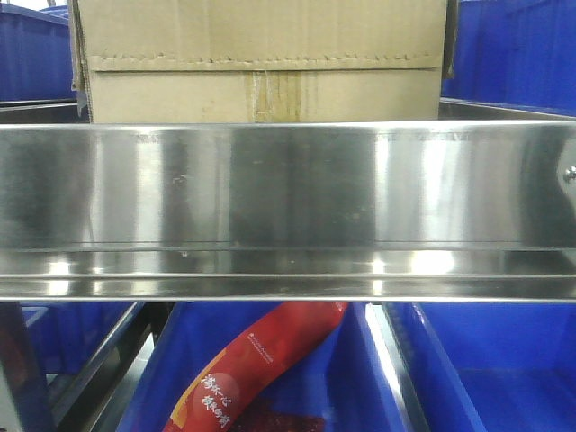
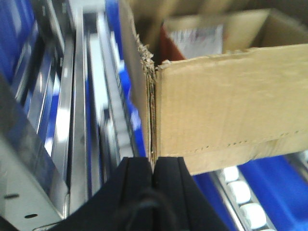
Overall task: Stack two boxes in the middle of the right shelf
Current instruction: 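Lower the boxes onto the middle shelf and open both grippers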
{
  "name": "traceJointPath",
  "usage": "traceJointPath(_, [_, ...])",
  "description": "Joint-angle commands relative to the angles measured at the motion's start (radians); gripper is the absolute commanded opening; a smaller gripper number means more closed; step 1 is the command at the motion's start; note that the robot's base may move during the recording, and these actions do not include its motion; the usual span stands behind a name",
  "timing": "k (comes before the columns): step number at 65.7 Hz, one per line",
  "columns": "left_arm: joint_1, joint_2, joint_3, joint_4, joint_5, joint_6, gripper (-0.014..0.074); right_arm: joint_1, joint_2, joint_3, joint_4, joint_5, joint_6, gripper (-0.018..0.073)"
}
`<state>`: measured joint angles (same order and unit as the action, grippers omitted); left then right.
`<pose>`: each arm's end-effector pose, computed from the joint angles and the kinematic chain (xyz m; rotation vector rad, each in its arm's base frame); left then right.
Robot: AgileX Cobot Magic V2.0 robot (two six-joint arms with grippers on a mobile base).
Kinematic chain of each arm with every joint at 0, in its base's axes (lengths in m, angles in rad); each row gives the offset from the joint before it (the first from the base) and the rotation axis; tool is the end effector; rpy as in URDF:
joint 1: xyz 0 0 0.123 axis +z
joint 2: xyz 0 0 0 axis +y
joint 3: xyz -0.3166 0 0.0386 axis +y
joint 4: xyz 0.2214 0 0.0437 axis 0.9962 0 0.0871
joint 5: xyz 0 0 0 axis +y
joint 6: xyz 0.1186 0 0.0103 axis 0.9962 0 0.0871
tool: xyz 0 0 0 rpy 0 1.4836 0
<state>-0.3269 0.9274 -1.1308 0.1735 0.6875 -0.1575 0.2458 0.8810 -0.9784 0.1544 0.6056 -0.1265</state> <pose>0.1542 -0.0385 0.4420 0.2253 1.9468 -0.1225 0.1457 0.0473 0.4089 -0.3000 1.9702 0.2464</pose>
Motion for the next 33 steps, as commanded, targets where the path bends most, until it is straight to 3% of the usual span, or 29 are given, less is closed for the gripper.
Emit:
traceJointPath(1, [0.006,-0.105,0.136,-0.006,-0.144,0.0,-0.0111,-0.003,-0.094,0.12,-0.012,-0.125,-0.033,-0.0155])
traceJointPath(14, [0.006,-0.302,0.401,-0.013,-0.336,0.0,-0.0111,-0.003,-0.265,0.329,-0.012,-0.256,-0.058,-0.0155])
traceJointPath(33, [0.006,-0.435,0.554,-0.036,-0.43,0.0,-0.0111,-0.003,-0.368,0.434,-0.012,-0.34,-0.058,-0.0155])
